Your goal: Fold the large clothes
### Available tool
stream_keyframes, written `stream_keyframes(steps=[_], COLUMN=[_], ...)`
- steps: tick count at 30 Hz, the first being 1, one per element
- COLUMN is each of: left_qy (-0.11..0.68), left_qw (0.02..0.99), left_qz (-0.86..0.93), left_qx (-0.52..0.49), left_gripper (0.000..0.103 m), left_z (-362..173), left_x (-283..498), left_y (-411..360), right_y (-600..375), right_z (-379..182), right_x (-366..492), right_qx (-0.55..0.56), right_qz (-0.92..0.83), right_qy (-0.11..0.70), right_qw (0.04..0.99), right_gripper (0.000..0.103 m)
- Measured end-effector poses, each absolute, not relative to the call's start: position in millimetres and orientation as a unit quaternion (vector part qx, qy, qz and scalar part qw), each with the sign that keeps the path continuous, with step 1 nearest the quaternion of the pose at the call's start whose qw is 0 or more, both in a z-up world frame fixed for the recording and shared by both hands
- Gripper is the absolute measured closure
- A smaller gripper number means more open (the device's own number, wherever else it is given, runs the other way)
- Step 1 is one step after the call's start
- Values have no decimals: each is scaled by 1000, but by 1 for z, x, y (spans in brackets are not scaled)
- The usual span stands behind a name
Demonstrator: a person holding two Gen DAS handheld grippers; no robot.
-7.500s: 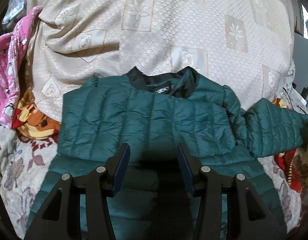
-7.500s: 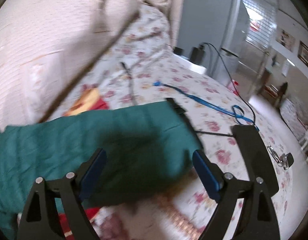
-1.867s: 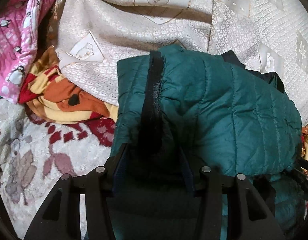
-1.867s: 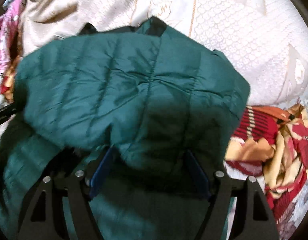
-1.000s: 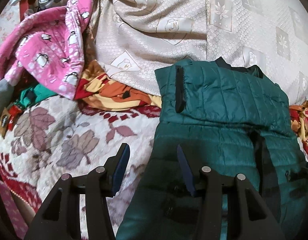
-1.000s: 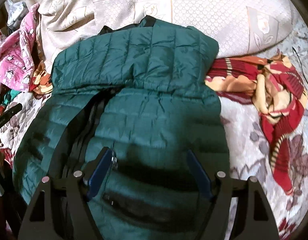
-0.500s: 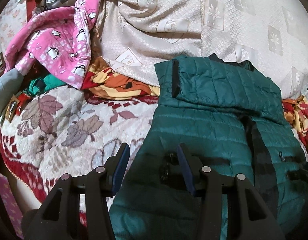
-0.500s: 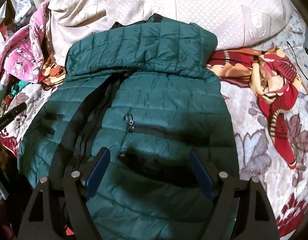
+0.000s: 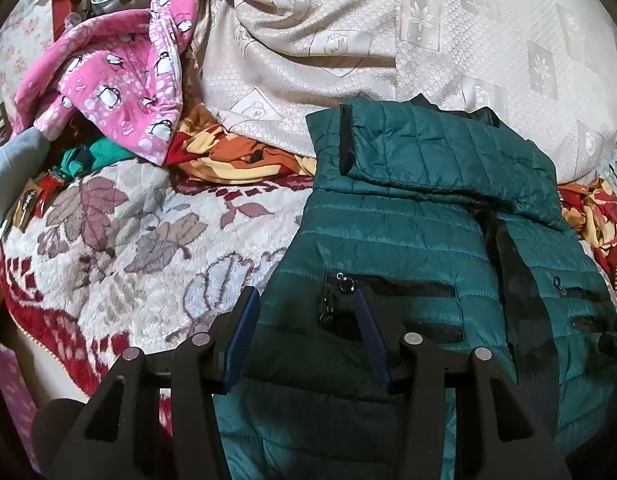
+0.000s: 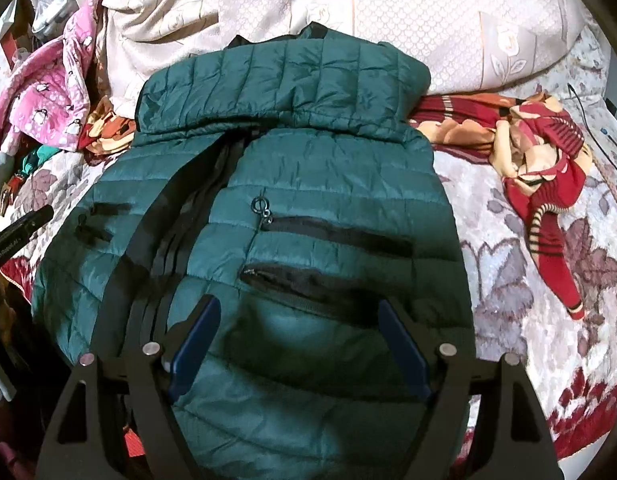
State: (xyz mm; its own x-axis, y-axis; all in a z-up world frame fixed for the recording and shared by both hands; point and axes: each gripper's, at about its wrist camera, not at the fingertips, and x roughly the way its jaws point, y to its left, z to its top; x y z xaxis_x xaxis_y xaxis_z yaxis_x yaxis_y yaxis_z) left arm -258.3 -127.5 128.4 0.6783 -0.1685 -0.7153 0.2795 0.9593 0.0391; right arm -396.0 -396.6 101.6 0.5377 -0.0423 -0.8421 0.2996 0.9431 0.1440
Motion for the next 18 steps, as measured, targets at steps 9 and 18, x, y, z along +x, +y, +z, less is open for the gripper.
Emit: stream_keyframes(steps=[9,18], left_qy=[390,392], left_qw=[910,909], left_qz=[-124,-125], left_qx=[71,74], left_gripper=[72,72], left_z=[123,120], left_x=[-267,-273], left_y=[-122,-122], right_y=[-394,-389], right_z=[103,100], right_x=[-404,-408], right_qx=[137,135], right_qz=[-101,-95], right_qy=[471,475], right_qw=[866,864], right_gripper=[16,16])
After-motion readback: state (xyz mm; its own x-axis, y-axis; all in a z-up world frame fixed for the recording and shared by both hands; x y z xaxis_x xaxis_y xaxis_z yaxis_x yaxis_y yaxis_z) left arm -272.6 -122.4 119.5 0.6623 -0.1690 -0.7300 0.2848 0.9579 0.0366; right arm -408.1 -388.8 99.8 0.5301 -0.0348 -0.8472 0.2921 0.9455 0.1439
